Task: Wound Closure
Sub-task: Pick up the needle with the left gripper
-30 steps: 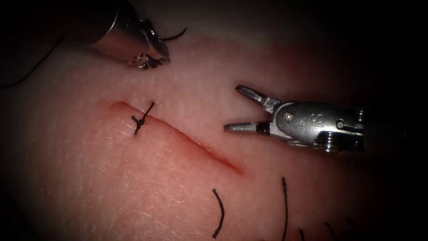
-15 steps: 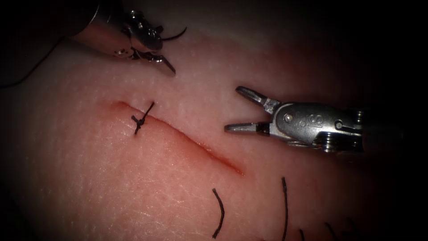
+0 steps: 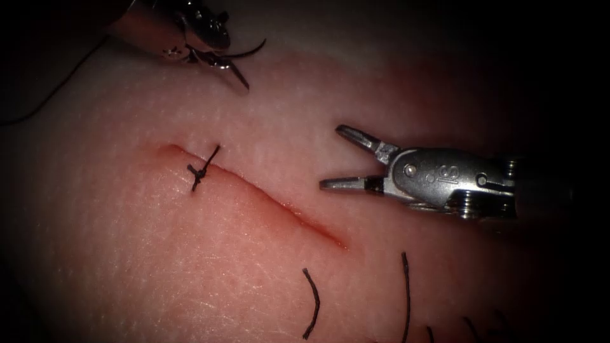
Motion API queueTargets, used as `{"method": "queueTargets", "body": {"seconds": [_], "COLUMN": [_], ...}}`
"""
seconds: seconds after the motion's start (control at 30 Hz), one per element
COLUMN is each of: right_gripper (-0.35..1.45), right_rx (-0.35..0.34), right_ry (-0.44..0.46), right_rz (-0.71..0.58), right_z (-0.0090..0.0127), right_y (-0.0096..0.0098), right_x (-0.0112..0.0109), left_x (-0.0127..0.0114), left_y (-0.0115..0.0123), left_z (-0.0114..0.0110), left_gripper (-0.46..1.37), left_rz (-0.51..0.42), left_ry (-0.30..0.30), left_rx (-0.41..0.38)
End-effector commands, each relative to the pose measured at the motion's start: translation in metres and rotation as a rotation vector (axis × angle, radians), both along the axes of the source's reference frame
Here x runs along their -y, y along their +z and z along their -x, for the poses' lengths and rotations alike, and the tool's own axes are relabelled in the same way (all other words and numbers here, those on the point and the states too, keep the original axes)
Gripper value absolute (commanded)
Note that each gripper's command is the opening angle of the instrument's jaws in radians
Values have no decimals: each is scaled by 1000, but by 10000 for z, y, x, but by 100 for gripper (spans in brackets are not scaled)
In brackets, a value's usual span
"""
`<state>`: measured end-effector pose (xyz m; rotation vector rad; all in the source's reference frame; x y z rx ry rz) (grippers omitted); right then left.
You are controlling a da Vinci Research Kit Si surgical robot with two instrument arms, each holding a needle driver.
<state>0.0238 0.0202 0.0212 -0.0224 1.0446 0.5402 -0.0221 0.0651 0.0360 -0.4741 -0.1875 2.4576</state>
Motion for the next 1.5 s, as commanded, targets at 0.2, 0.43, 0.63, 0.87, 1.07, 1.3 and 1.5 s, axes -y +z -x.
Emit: {"method": "queueTargets", "body": {"seconds": [0.2,0.43,0.63,0.87,1.07,1.3,1.5], "right_gripper": [104,104,104,105,105,104,103], "right_rx": [-1,-2,-2,-2,-2,-3,-2], "right_ry": [-3,-3,-4,-4,-4,-4,-4], "right_rz": [-1,-1,-1,-1,-1,-1,-1], "right_z": [0,0,0,0,0,1,1], "right_y": [-1,-3,-4,-4,-4,-5,-5], "right_x": [0,2,3,4,4,4,4], "left_x": [-3,-2,5,11,15,17,15], "left_y": [8,21,40,59,61,61,57], "left_z": [-4,-8,-12,-14,-14,-21,-30], "left_gripper": [78,90,93,83,69,25,-20], "left_rz": [-48,-74,-74,-105,-148,-192,-195], "left_ry": [-12,9,1,-35,-52,-74,-75], "left_rx": [25,37,16,19,45,55,49]}}
